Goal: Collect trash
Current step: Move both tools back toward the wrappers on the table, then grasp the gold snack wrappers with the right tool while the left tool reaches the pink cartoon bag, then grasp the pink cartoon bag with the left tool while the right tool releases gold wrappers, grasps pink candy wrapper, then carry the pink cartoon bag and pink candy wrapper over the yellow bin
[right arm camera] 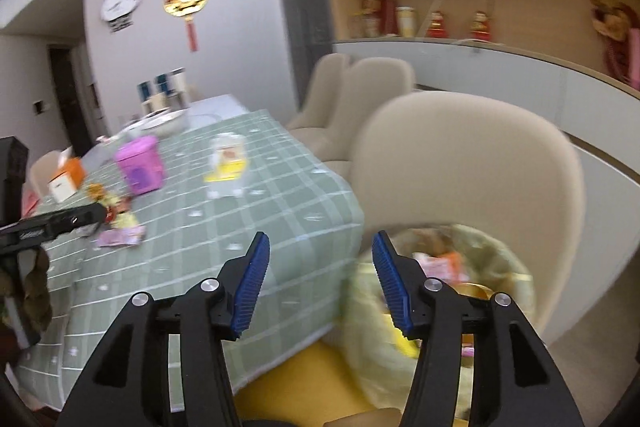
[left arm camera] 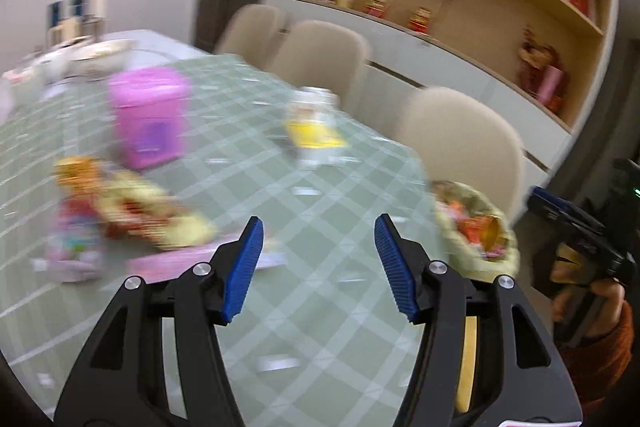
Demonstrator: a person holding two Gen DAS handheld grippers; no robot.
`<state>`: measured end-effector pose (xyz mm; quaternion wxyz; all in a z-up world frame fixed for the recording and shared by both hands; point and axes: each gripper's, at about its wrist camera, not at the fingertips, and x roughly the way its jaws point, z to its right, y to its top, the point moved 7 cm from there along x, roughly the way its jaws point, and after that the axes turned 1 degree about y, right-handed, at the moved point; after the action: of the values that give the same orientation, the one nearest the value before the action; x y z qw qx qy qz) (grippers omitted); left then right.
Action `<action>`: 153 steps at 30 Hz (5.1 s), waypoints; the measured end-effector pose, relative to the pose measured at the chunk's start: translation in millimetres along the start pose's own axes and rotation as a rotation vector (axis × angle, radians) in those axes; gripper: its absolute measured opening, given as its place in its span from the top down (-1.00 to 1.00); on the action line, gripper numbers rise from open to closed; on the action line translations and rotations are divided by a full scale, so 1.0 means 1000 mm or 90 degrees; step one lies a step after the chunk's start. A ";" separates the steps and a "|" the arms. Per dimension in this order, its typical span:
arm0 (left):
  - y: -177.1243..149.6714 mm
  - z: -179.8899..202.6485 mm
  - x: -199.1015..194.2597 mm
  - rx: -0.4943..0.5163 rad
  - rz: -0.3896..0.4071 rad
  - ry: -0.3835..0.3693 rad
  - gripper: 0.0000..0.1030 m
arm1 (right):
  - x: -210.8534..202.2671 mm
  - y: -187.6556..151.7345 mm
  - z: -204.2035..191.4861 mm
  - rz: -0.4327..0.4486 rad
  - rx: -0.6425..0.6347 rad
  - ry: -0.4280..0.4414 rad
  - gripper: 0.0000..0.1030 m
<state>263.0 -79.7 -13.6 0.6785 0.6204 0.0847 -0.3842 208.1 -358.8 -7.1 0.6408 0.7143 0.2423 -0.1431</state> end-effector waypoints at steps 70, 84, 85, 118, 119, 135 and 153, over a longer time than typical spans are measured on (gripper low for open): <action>-0.009 -0.185 0.028 -0.176 -0.104 0.167 0.47 | 0.132 -0.043 -0.197 -0.170 -0.118 0.107 0.71; -0.022 -0.171 -0.056 -0.179 -0.002 0.105 0.75 | 0.109 -0.036 -0.204 -0.134 -0.060 0.148 0.38; -0.022 -0.171 -0.055 -0.179 -0.003 0.093 0.75 | 0.107 -0.034 -0.206 -0.135 -0.059 0.150 0.35; -0.029 -0.130 -0.061 -0.076 0.013 0.092 0.75 | 0.095 -0.009 -0.234 -0.153 -0.148 0.194 0.68; -0.027 -0.128 -0.062 -0.066 0.020 0.112 0.75 | 0.090 -0.009 -0.228 -0.149 -0.143 0.193 0.67; 0.049 0.068 -0.051 0.116 0.112 0.084 0.75 | 0.000 0.012 -0.050 -0.028 -0.070 0.063 0.68; 0.019 0.253 0.084 0.149 -0.058 -0.196 0.75 | -0.036 -0.019 0.136 -0.017 0.077 -0.094 0.67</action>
<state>241.3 -345.6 5.6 0.5884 0.6247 -0.0374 -0.5120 182.2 -497.1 -23.8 0.6105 0.7359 0.1948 -0.2184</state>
